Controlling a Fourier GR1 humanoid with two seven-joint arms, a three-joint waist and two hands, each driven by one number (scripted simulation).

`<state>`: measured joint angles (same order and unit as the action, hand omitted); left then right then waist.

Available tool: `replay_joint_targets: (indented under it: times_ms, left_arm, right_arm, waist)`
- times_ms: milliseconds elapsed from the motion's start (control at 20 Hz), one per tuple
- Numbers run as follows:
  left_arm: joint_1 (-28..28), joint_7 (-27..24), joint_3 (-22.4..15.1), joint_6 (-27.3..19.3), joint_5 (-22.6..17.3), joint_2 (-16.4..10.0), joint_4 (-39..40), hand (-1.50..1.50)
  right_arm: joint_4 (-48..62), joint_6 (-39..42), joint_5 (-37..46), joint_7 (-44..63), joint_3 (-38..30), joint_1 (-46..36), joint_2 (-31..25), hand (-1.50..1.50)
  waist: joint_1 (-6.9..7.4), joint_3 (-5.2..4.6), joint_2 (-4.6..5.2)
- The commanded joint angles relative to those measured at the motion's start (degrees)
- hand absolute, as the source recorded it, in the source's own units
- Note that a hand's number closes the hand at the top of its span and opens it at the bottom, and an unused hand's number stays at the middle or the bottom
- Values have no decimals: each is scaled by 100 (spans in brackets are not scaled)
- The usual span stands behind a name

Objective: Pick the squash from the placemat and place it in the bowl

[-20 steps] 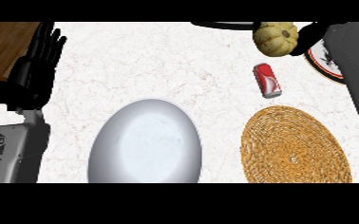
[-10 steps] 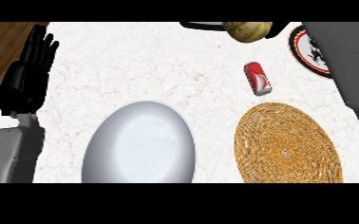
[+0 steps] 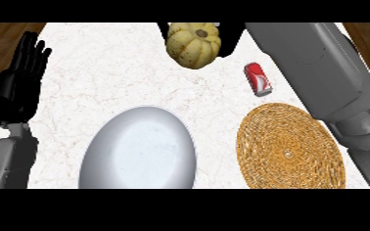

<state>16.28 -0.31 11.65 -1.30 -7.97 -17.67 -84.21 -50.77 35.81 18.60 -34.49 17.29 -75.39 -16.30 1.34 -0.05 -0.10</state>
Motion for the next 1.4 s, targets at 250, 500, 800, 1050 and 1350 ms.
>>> replay_joint_targets:
  times_ms: [250, 500, 800, 1050, 1350]
  left_arm:
    - [134, 45, -26, -234, 172, 65, -38, 0]
    - [-197, 94, 104, -66, 59, -69, -363, 0]
    - [2, -131, 212, -23, 7, -19, 128, 0]
    - [-354, -125, -33, -55, 124, 209, -270, 0]
    - [-137, -135, 170, 180, -38, -45, 10, 0]
  right_arm:
    - [-907, 709, -270, 691, 863, 387, 984, 150]
    - [-1455, 284, 138, 1084, 1377, 1201, 1308, 150]
    - [-1963, -412, 1055, 1848, 2134, 2161, 1611, 150]
    - [-1669, -740, 185, 2505, 2606, 2404, 1626, -150]
    - [-1057, -1052, -1254, 2094, 2621, 2514, 1629, -150]
  waist:
    - [-141, 4, -4]
    - [-103, 5, 5]
    - [-174, 3, 10]
    - [-44, 2, 10]
    - [65, 1, 41]
